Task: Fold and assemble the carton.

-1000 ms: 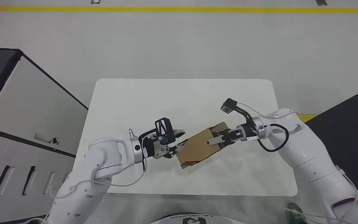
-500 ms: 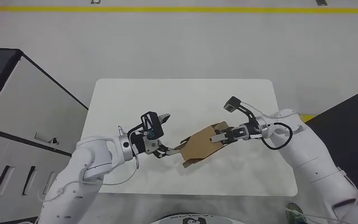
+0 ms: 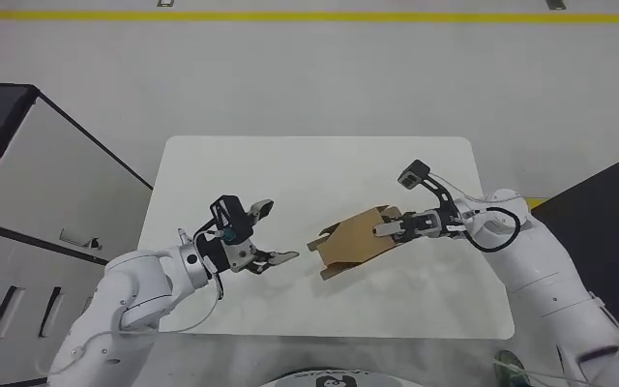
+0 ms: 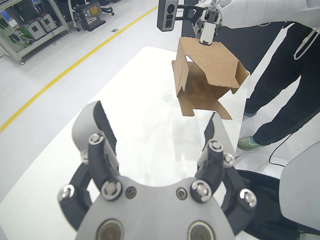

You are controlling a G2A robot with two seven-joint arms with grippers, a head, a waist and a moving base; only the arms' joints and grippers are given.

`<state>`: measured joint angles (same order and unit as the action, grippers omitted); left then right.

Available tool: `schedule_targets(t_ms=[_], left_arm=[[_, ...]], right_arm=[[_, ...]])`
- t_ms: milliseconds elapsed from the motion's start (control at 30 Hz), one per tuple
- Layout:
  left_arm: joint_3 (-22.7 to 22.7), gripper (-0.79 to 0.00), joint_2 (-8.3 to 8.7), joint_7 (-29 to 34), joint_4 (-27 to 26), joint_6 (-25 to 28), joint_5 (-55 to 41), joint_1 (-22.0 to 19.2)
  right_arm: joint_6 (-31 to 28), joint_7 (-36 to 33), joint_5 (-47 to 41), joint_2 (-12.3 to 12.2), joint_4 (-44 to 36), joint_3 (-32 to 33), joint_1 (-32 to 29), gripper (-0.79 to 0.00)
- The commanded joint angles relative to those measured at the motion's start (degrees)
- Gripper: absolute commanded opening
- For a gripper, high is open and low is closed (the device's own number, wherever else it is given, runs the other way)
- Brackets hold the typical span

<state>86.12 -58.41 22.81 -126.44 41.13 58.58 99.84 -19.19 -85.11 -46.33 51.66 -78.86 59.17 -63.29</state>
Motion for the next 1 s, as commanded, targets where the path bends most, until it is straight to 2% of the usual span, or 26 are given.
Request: schedule_targets(t_ms=[0, 333, 567, 767, 967], left_arm=[[0.0, -0.785, 0.00, 0.0, 0.0, 0.0, 0.0, 0.0], [-0.1, -0.785, 0.32, 2.6, -1.4, -0.9, -3.7, 1.7], [0.0, -0.785, 0.42, 3.3, -2.5, -0.9, -2.0, 0.9], [-4.3, -0.785, 0.42, 4.0, -3.9, 0.4, -2.5, -0.3], [-8.2, -0.785, 0.23, 4.7, -3.9, -1.5, -1.2, -3.4]], right_arm=[[0.3, 0.9, -0.2, 0.0, 0.2, 0.1, -0.3, -0.785], [2.9, -2.9, -10.8, 0.7, 4.7, 2.2, -0.8, -0.785], [2.8, -2.8, -10.8, 0.9, 5.3, 2.2, -0.2, -0.785], [3.7, 2.1, -8.9, 1.2, 3.4, 2.4, -1.2, -0.785], [4.3, 4.2, -6.9, 1.6, 2.0, 2.0, -1.3, -0.785]])
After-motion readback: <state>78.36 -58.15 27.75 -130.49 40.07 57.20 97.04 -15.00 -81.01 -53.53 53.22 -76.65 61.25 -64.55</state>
